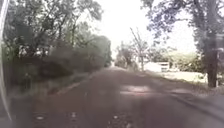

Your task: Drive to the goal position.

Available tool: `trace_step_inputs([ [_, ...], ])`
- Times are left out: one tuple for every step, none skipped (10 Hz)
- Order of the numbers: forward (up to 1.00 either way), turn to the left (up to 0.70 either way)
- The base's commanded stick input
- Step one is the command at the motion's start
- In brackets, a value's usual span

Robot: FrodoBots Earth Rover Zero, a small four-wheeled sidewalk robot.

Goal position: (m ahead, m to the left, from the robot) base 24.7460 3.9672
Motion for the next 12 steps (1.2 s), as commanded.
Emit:
trace_step_inputs([
  [0.70, 0.00],
  [0.70, 0.00],
  [0.70, 0.00],
  [0.70, 0.00],
  [0.70, 0.00],
  [0.70, 0.00],
  [0.70, 0.00],
  [0.70, 0.00],
  [0.70, 0.00],
  [0.70, -0.06],
  [0.70, -0.25],
  [0.70, -0.32],
])
